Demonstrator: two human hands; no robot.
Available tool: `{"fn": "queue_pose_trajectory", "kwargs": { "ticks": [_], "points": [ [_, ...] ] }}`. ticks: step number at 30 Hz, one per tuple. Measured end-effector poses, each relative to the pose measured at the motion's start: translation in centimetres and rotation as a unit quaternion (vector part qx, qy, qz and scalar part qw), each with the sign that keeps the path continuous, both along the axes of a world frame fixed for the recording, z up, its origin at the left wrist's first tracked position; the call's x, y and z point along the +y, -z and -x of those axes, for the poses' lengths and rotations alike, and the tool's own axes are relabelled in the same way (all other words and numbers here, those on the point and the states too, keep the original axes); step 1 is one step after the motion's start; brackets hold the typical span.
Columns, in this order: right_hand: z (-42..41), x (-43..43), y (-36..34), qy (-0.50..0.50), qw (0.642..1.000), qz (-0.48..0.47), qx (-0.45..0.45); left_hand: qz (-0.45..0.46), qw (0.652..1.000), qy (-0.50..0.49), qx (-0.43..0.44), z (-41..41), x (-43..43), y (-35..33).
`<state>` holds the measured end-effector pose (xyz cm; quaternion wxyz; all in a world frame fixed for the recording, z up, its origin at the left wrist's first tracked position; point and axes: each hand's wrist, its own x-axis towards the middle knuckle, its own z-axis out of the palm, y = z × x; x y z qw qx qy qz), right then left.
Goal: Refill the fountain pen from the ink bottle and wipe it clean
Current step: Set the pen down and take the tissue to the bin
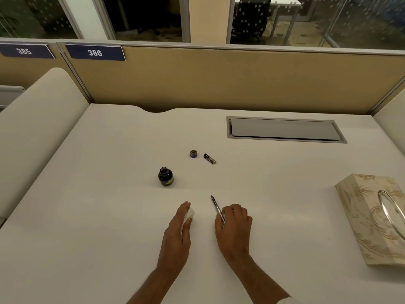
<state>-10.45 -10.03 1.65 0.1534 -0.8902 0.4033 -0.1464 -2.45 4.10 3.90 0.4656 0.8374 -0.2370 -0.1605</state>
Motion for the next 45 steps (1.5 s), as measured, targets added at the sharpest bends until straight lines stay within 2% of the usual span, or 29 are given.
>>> {"fn": "queue_pose_trajectory", "kwargs": {
  "ticks": [7,17,25,32,38,41,45],
  "points": [
    [0.4,0.3,0.8,-0.021,0.999,0.039,0.018,-0.002,0.999,0.029,-0.032,-0.4,0.3,0.6],
    [1.1,1.1,0.0,-0.035,0.997,0.021,0.065,-0.021,0.996,0.075,-0.044,-0.6,0.7,0.6],
    [1.5,2.0,-0.4,-0.013,0.998,0.01,0.066,-0.018,0.996,0.087,-0.031,-0.9,1.1,0.4],
    [1.8,3.0,-2.3,0.024,0.999,-0.016,-0.045,0.038,0.998,0.046,0.034,-0.5,0.8,-1.4],
    [2.9,5.0,-5.2,0.055,0.98,-0.083,-0.173,0.126,0.982,0.002,0.141,1.0,0.4,-4.4],
    [3.9,6.1,-7.3,0.069,0.946,-0.193,-0.251,0.159,0.967,0.0,0.201,2.5,0.6,-5.7],
    [6.7,7.2,-10.0,0.096,0.887,-0.346,-0.292,0.187,0.94,0.009,0.286,5.9,1.2,-7.1]
  ]
}}
